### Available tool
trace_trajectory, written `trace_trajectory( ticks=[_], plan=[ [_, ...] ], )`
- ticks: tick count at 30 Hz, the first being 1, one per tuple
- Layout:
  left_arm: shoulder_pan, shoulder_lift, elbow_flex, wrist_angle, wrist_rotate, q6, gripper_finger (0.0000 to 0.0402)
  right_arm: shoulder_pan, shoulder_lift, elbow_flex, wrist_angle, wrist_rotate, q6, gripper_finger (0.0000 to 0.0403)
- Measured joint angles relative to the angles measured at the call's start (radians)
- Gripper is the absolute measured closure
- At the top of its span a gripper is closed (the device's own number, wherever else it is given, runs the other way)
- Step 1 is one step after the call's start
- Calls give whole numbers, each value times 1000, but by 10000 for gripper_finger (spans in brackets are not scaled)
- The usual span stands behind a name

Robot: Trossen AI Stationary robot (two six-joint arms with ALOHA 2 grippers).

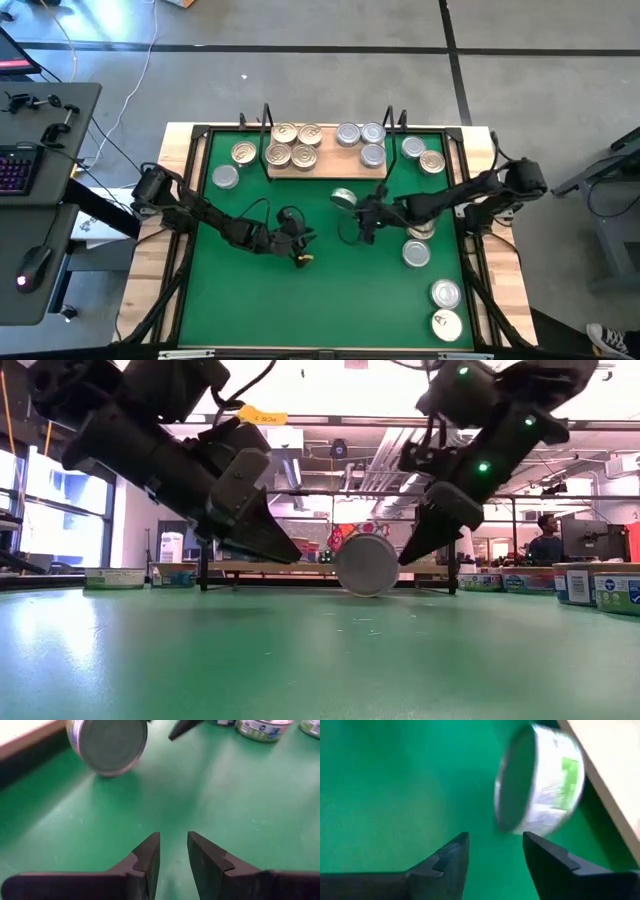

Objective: Stack canned seafood by type on shelf
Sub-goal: Put the green white tuna can on the shelf

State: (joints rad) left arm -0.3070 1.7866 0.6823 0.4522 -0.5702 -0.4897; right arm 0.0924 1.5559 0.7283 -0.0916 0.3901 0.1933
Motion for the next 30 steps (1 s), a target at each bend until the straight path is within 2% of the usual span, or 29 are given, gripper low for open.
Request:
trace_trajectory(
  ticks=[3, 5, 9, 12, 16, 18, 20, 25, 28, 30],
  plan=[
    [0, 0, 0, -12, 25, -7, 308, -27, 0, 37, -200, -18, 95, 186],
    [-1, 0, 0, -15, 27, -7, 308, -49, 2, 33, -254, -25, 106, 156],
    [-1, 0, 0, -14, 28, -6, 308, -98, 2, -28, -135, -60, 39, 113],
    [-1, 0, 0, -14, 29, -6, 308, -121, 2, -66, 8, -103, -13, 106],
    [-1, 0, 0, -13, 37, -4, 310, -127, 4, -99, 155, -107, -55, 107],
    [-1, 0, 0, -13, 37, -4, 311, -126, 4, -109, 206, -118, -47, 122],
    [-1, 0, 0, -13, 38, -4, 311, -125, 4, -117, 216, -138, -16, 153],
    [-24, 0, 0, -1, 42, 58, 312, -76, 4, -137, 232, -163, 127, 298],
    [-55, 0, 0, 30, 38, 137, 312, -24, 5, -140, 277, -162, 199, 301],
    [-84, 0, 0, 55, -3, 195, 312, 16, 5, -140, 379, -132, 237, 301]
  ],
)
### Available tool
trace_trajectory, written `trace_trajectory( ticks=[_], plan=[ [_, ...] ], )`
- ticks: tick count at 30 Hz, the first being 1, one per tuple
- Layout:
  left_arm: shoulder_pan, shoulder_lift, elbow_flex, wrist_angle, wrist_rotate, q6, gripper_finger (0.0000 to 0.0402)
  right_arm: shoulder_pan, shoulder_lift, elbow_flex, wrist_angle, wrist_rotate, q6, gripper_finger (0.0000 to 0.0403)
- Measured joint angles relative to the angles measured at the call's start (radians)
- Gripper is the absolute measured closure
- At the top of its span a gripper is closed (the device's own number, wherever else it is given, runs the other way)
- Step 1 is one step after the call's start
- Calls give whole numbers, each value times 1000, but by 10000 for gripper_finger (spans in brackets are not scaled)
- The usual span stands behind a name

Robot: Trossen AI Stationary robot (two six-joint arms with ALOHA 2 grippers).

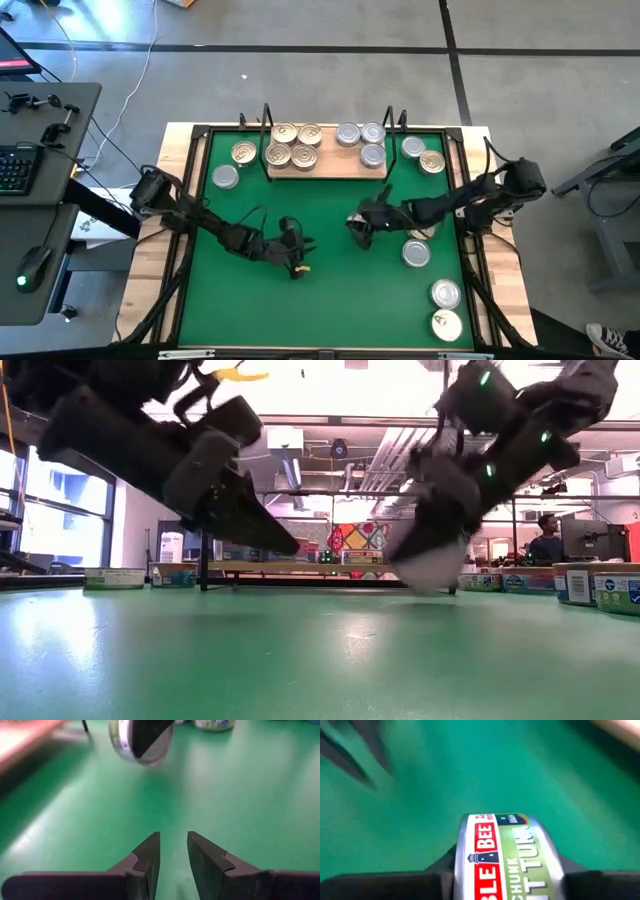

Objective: Stack canned seafood by type on shelf
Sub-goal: Put the green white tuna can on the shelf

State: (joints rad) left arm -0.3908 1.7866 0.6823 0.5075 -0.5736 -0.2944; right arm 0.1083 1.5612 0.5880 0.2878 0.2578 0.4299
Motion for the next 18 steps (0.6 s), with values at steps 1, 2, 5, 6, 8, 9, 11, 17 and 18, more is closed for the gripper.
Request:
trace_trajectory(
  ticks=[1, 2, 5, 6, 8, 9, 11, 17, 18],
  plan=[
    [-17, 0, 0, 14, -34, 32, 312, 16, 0, 1, 59, 13, 21, 301],
    [-37, -1, 1, 27, -72, 66, 312, 30, -1, 2, 112, 18, 41, 301],
    [-102, -2, 22, 30, -200, 178, 312, 65, 32, 2, 247, 21, 96, 301],
    [-125, -2, 31, 30, -246, 221, 312, 74, 55, 2, 290, 15, 118, 301],
    [-165, -3, 52, 30, -321, 302, 312, 85, 115, 3, 375, -41, 173, 301],
    [-182, -3, 61, 30, -350, 336, 312, 86, 153, 7, 415, -68, 203, 301],
    [-210, -4, 76, 30, -389, 393, 312, 90, 230, 28, 488, -114, 251, 301],
    [-248, -4, 89, 30, -419, 450, 312, 93, 416, 170, 517, -164, 332, 301],
    [-250, -4, 89, 29, -432, 444, 312, 93, 435, 196, 514, -182, 331, 301]
  ],
)
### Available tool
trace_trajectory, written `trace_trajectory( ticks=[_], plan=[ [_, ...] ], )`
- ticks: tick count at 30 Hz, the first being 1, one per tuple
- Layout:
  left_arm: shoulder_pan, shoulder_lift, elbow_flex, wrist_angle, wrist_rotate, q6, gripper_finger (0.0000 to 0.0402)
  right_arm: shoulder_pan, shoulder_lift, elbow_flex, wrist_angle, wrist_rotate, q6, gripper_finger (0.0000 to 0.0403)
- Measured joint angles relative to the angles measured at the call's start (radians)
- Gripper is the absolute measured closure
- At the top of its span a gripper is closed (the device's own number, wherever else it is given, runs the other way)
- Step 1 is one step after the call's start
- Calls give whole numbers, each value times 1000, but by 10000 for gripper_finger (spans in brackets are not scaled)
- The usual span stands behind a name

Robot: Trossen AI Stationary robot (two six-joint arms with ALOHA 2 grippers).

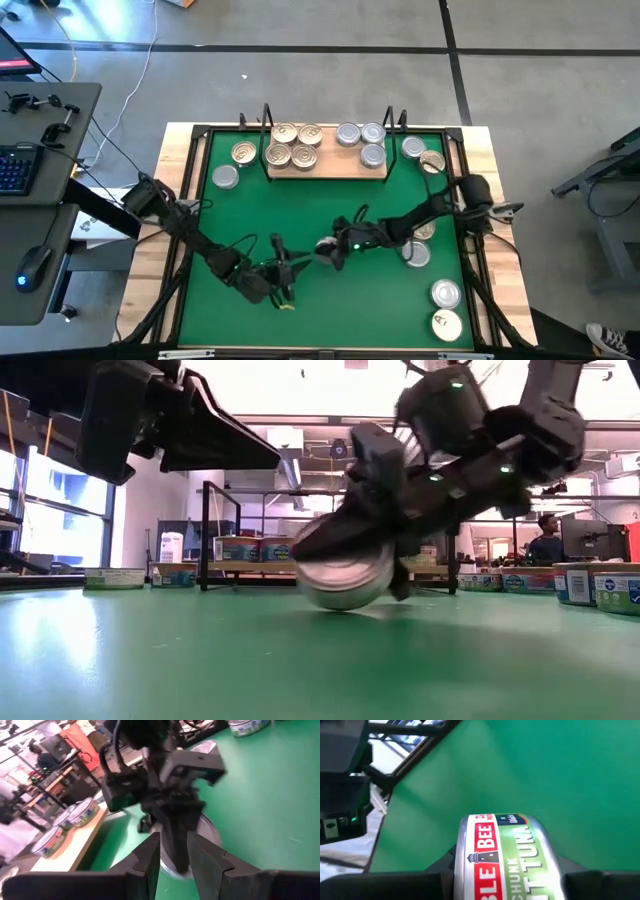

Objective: Stack canned seafood by type on shelf
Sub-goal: Put the green white tuna can on the shelf

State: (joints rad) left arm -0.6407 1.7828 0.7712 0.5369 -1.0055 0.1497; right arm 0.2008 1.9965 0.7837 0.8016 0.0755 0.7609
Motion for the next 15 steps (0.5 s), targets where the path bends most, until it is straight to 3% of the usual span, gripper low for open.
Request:
trace_trajectory(
  ticks=[3, 8, 11, 15],
  plan=[
    [-2, 0, 0, -4, -25, -35, 309, 0, 29, 61, -48, -28, -28, 290],
    [1, 0, 0, -26, -20, -107, 305, -18, 27, 111, -174, -86, -151, 174],
    [12, 0, 0, -50, 30, -198, 305, -37, -6, 119, -201, -110, -191, 130],
    [54, 1, -3, -59, 155, -323, 305, -52, -73, 118, -349, -49, -242, 119]
  ],
)
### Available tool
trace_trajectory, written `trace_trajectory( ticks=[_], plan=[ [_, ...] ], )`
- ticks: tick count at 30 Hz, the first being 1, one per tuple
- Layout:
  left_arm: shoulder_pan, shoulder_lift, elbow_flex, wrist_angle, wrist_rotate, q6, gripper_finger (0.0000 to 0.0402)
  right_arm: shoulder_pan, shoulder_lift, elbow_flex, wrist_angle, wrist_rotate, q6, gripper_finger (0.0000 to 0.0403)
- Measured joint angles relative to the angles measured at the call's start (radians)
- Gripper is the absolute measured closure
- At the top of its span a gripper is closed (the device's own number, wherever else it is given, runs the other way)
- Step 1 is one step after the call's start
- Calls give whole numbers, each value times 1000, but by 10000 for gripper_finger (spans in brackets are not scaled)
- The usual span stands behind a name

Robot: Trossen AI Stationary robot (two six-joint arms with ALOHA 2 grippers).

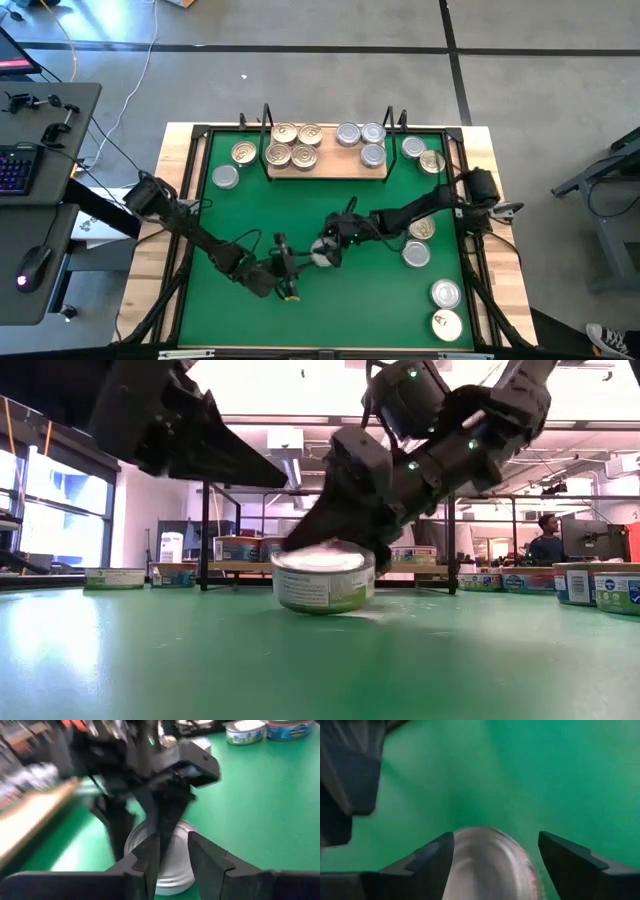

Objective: Stack canned seafood by type on shelf
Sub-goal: Put the green white tuna can on the shelf

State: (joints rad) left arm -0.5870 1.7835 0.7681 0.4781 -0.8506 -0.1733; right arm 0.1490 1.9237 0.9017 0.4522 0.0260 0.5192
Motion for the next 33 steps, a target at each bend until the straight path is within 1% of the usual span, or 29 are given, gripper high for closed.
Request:
trace_trajectory(
  ticks=[2, 5, 9, 13, 15, 18, 22, 24, 26, 27, 30, 33],
  plan=[
    [26, 3, 0, -8, 44, -46, 305, 4, -39, 0, -58, 30, -16, 119],
    [60, 3, -1, -14, 65, -97, 305, 34, -104, 0, -174, 98, -27, 119],
    [90, 3, -1, -10, 66, -132, 305, 132, -191, 0, -372, 286, -23, 118],
    [125, 3, -1, -11, 91, -268, 305, 261, -224, 0, -496, 448, 41, 120],
    [143, 3, -1, -11, 112, -288, 305, 311, -218, 0, -505, 487, 68, 121],
    [165, 3, -1, -16, 141, -293, 314, 374, -187, 0, -478, 517, 88, 123],
    [198, 3, -1, -25, 205, -347, 349, 435, -135, 0, -425, 590, 125, 123],
    [205, 3, -1, -51, 213, -357, 373, 451, -112, 0, -411, 634, 158, 123],
    [210, 3, -1, -82, 210, -374, 393, 458, -97, 0, -411, 653, 170, 124],
    [214, 3, -1, -90, 210, -379, 397, 458, -93, 0, -410, 653, 173, 124],
    [223, 3, -1, -90, 219, -383, 392, 456, -91, 0, -410, 653, 173, 124],
    [231, 3, -1, -82, 289, -369, 396, 453, -91, 0, -410, 653, 172, 124]
  ],
)
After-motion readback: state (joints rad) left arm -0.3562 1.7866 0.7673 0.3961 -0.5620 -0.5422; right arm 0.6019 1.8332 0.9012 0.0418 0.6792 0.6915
